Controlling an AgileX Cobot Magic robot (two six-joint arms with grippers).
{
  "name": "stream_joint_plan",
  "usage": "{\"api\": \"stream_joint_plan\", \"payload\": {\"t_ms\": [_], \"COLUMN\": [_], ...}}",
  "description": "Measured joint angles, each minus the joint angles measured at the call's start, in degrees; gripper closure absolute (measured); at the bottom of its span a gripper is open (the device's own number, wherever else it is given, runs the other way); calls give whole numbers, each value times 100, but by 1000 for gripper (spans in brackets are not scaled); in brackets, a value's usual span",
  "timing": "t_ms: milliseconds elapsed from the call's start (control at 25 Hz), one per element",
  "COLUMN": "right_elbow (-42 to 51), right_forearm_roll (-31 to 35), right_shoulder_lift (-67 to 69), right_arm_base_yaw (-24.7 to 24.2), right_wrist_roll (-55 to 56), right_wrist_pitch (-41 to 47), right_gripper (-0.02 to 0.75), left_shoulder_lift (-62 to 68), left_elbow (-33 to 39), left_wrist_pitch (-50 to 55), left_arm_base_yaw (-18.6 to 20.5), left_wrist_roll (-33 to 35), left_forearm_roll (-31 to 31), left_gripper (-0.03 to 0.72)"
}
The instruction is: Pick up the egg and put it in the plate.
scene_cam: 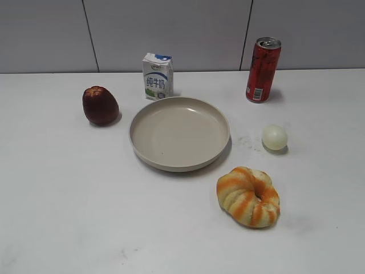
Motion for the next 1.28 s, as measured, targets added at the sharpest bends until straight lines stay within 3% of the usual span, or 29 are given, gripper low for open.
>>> {"api": "stream_joint_plan", "payload": {"t_ms": [520, 960, 1080, 1280], "right_elbow": [-93, -257, -755, -2320], "right_forearm_roll": [66, 166, 166, 166], "right_shoulder_lift": [364, 4049, 5384, 7654], "right_arm_base_yaw": [0, 0, 128, 552], "right_wrist_roll": [0, 0, -110, -270], "right_wrist_pitch": [-338, -3761, -3757, -2970], "right_gripper": [62, 72, 73, 85], "left_shoulder_lift": [0, 0, 0, 0], "left_elbow": [0, 0, 0, 0], "left_wrist_pitch": [0, 0, 0, 0], "left_arm_base_yaw": [0, 0, 0, 0], "left_wrist_roll": [0, 0, 0, 0], "left_forearm_roll": [0, 0, 0, 0], "left_gripper": [498, 498, 498, 498]}}
